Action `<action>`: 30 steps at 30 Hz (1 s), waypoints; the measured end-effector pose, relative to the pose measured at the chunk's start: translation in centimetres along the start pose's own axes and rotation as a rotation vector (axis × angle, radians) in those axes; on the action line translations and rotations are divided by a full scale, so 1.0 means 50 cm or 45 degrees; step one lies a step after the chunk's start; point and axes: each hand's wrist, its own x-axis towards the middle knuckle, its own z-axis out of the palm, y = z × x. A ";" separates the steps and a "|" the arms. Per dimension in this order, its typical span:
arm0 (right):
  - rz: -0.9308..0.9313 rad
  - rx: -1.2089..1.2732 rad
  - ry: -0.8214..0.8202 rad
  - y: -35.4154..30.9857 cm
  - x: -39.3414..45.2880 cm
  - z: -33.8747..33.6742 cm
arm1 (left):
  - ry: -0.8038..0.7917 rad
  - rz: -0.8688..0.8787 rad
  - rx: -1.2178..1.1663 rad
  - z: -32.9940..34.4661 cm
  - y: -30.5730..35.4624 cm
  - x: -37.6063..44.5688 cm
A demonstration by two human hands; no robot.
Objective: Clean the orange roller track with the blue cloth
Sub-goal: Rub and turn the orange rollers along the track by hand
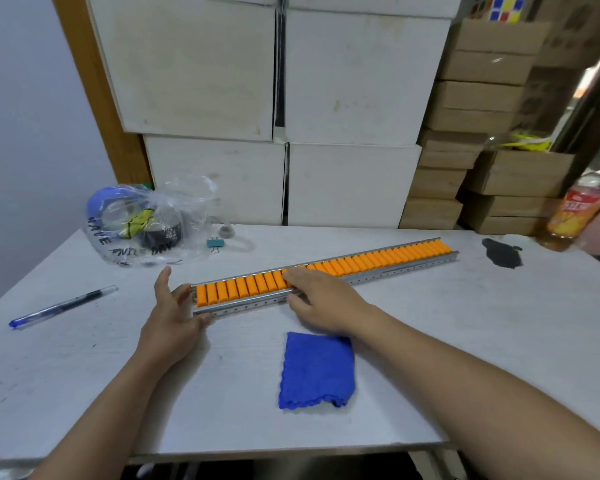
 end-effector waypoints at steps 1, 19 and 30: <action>0.047 0.007 0.034 0.026 -0.009 -0.006 | 0.001 -0.002 -0.001 0.000 0.000 0.000; 0.700 -0.096 0.114 0.375 -0.083 -0.105 | 0.005 0.031 0.079 0.000 0.006 -0.002; 0.921 -0.258 0.199 0.460 -0.087 -0.096 | 0.003 0.071 0.116 0.000 0.011 -0.003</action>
